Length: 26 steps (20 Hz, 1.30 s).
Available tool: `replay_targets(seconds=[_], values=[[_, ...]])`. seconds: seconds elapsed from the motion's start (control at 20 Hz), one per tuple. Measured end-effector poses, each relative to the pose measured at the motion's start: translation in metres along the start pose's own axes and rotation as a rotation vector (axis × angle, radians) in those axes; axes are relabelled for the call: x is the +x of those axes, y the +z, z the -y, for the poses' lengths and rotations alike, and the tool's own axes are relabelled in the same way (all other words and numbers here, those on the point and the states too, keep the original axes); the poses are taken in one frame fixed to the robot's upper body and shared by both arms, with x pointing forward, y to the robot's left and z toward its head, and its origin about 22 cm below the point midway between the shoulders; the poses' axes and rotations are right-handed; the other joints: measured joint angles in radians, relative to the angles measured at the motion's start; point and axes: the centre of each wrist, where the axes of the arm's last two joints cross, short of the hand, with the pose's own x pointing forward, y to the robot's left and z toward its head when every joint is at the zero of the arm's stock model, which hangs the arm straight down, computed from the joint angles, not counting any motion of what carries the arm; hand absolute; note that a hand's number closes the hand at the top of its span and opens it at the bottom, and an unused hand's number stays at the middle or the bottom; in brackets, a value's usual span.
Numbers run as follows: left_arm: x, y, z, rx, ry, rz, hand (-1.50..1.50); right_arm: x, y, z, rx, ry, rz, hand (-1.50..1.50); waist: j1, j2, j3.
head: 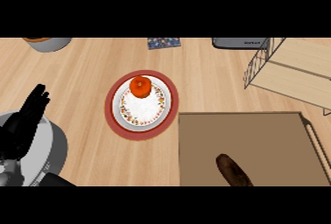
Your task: Pick the lemon from the tray and place it in the tiered shelf
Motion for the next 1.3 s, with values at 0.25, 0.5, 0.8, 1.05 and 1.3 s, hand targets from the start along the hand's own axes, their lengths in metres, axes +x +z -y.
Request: replay_targets(seconds=[0.25,0.5,0.8,1.05,1.3], values=[[-0.002,0.002,-0.006,0.01,0.001,-0.003,0.0,-0.003,-0.007,0.004,0.02,-0.172,-0.022,-1.5,-0.008,-0.002,0.0],[-0.003,0.006,-0.005,0.021,0.001,-0.005,0.0,-0.016,-0.01,0.027,0.041,-0.333,-0.041,-1.5,-0.017,-0.004,0.0],[-0.002,0.01,-0.009,0.036,0.002,-0.023,0.0,-0.029,-0.005,0.081,-0.007,-0.499,-0.024,-1.5,-0.033,-0.008,-0.002],[-0.005,0.016,-0.015,0.048,0.004,-0.025,0.0,-0.055,0.012,0.146,-0.06,-0.547,-0.05,-1.5,-0.047,-0.011,-0.003],[-0.005,0.021,-0.017,0.06,0.003,-0.033,0.0,-0.093,0.04,0.215,-0.102,-0.542,-0.103,-1.5,-0.064,-0.012,-0.004]])
